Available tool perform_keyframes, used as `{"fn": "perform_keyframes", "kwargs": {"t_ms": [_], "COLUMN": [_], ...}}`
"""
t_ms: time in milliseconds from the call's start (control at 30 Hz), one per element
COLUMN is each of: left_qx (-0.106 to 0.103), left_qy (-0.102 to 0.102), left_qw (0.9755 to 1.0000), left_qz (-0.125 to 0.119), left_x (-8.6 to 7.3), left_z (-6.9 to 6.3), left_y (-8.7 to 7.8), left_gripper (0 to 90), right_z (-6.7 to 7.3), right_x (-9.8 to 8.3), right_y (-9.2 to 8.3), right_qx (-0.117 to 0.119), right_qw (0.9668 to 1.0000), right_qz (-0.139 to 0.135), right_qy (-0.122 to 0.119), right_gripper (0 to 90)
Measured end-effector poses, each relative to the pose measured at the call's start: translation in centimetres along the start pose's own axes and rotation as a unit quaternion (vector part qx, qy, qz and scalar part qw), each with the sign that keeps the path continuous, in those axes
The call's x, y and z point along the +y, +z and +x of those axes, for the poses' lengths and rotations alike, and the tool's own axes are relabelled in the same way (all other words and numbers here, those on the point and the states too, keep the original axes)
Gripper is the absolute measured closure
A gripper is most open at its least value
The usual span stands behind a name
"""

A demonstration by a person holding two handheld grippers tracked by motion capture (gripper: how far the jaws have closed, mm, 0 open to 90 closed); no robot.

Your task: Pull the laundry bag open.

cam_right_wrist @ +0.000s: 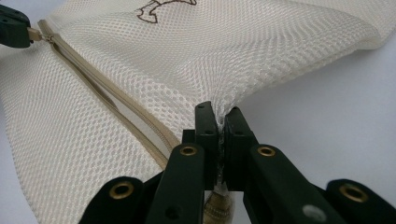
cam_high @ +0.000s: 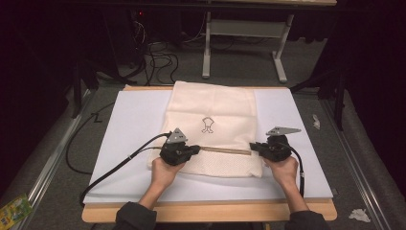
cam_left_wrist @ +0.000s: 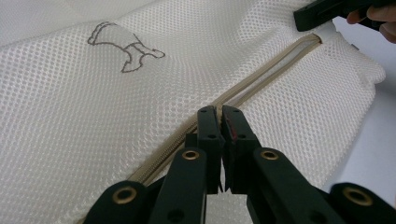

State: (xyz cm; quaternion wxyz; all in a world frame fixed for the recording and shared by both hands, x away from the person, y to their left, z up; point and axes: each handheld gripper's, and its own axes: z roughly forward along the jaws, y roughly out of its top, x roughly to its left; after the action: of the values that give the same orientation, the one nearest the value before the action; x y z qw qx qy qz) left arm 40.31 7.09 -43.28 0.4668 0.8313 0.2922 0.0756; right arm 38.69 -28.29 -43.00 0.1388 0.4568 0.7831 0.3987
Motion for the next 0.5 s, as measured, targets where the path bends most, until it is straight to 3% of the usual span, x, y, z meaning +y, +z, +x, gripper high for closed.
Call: {"fn": "perform_keyframes", "kwargs": {"t_ms": [500], "left_qx": [0.013], "left_qy": [0.002], "left_qw": [0.9999], "left_qz": [-0.004], "left_x": [-0.2], "left_z": [0.3], "left_y": [-1.3], "left_gripper": [87.0], "right_z": [0.0], "right_x": [0.0], "right_y": [0.2], "right_qx": [-0.003], "right_qw": [1.0], "right_qz": [0.003], "right_qy": [-0.006], "right_gripper": [88.0]}}
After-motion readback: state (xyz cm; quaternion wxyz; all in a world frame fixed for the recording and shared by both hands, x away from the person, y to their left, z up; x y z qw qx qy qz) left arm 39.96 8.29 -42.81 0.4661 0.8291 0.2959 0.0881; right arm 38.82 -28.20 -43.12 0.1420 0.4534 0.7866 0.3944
